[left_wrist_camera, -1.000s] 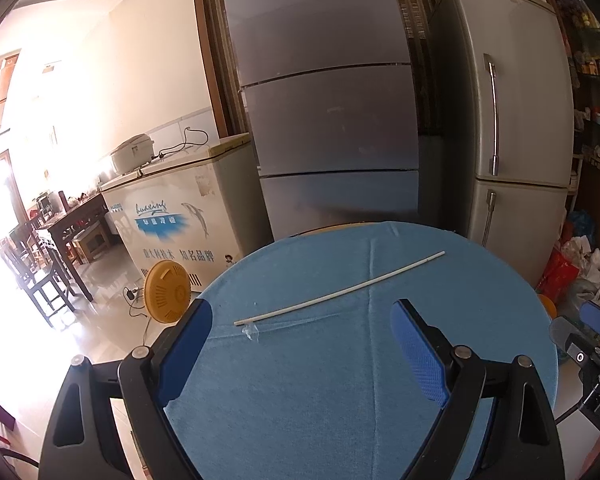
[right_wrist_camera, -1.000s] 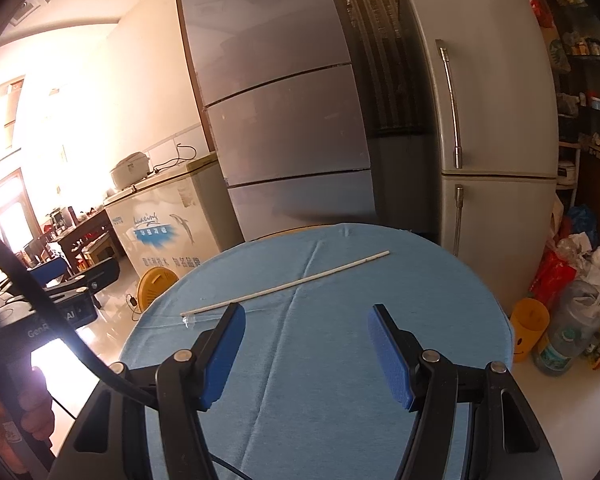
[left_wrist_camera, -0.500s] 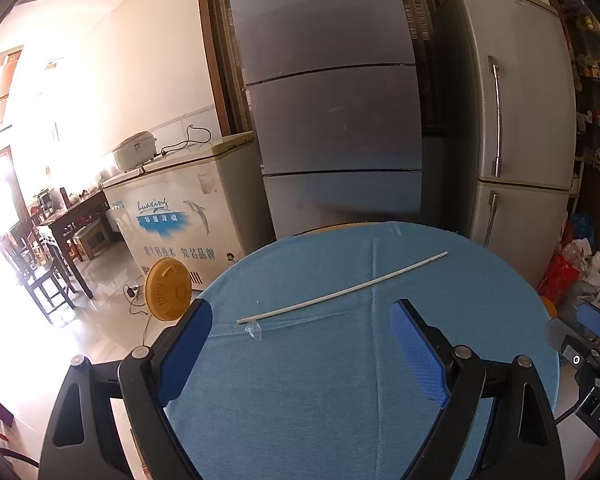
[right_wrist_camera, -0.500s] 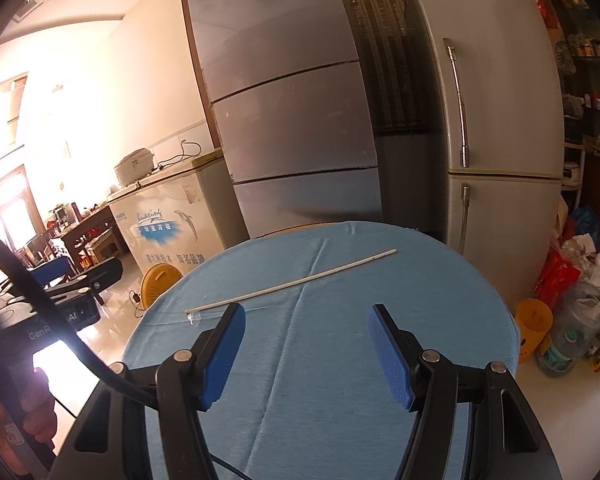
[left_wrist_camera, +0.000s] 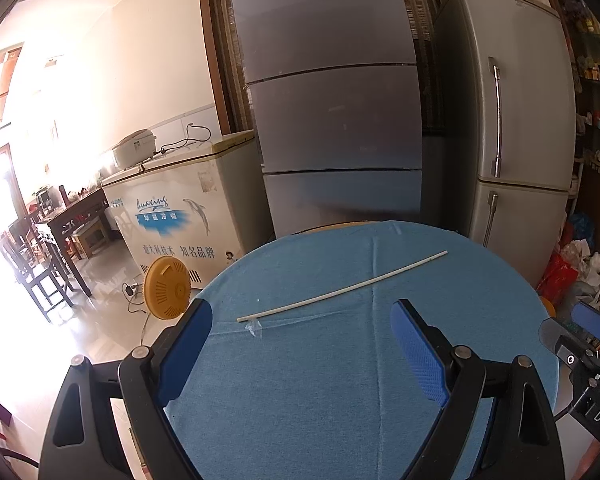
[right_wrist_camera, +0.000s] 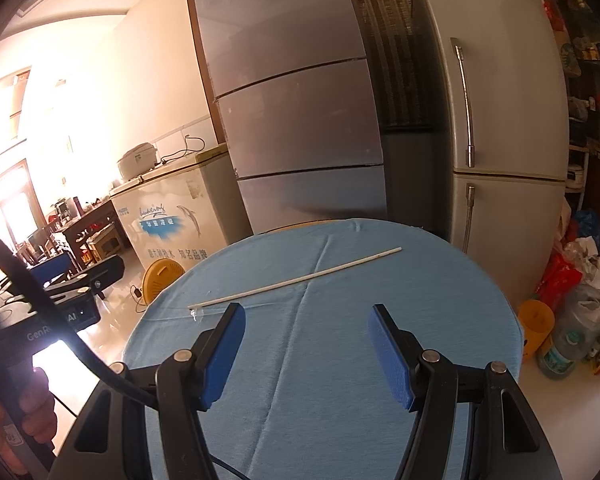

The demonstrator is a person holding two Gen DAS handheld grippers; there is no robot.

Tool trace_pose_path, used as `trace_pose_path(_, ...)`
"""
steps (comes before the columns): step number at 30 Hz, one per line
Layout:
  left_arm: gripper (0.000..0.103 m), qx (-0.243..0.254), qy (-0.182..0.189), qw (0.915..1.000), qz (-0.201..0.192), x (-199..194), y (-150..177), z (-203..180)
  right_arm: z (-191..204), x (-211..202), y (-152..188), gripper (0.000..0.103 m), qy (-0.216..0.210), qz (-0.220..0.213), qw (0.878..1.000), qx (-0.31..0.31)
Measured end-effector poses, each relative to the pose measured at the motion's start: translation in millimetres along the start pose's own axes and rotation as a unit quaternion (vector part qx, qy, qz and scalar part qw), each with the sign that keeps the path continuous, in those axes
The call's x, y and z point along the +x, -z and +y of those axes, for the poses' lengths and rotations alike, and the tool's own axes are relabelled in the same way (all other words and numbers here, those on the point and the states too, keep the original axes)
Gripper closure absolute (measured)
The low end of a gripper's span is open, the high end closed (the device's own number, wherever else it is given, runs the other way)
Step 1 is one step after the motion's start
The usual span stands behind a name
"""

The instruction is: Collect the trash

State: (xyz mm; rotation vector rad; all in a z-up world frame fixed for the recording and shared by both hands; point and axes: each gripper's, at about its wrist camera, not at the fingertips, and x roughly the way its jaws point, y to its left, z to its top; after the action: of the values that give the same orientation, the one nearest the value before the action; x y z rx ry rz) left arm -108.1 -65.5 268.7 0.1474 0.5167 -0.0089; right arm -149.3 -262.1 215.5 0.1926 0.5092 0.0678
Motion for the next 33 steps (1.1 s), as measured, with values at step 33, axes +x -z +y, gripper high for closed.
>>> trace_pose_path(33, 0.012, -0.009, -0.003, 0.9999, -0.004, -1.1, 2.5, 2.9, 3.7, 2.6, -1.0, 0.035, -0.010, 0.000, 1.000, -0.007)
